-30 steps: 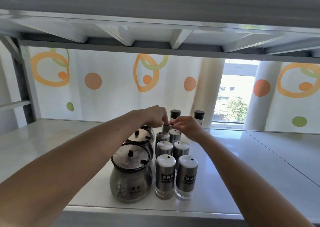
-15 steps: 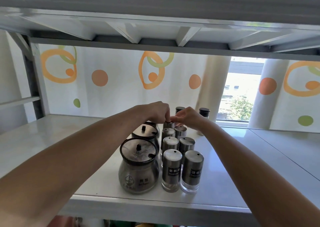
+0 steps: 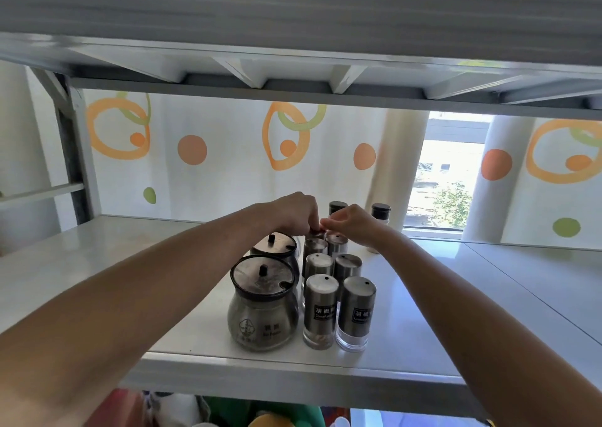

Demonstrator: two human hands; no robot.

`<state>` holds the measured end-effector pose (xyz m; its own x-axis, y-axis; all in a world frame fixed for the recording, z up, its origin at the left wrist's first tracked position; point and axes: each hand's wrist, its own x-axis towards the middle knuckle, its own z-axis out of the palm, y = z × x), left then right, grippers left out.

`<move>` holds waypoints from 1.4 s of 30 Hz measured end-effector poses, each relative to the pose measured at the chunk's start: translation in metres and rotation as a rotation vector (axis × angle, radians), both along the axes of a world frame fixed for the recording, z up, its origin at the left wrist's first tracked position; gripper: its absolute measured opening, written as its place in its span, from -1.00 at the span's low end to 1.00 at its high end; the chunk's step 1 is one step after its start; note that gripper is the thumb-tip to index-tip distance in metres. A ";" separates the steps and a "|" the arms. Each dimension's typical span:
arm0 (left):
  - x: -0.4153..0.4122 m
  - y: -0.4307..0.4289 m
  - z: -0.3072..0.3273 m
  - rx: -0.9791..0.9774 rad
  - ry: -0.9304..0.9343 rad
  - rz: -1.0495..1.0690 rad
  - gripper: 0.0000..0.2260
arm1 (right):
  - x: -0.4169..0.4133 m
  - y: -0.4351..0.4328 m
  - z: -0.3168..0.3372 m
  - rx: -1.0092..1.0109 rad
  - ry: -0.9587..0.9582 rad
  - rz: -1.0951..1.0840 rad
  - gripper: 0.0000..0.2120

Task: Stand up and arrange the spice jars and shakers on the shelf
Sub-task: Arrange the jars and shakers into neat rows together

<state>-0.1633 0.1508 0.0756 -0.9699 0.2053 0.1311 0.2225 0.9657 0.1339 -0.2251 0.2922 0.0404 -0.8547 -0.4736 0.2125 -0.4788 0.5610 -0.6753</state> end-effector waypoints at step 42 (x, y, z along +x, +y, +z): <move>-0.044 0.013 0.005 0.027 0.049 0.136 -0.41 | -0.035 0.018 0.017 0.127 0.290 -0.238 -0.60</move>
<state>-0.2076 0.1637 0.0807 -0.9808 0.0677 0.1831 0.0964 0.9836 0.1526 -0.2603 0.3103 0.0569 -0.8570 -0.3073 0.4138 -0.4857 0.7500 -0.4490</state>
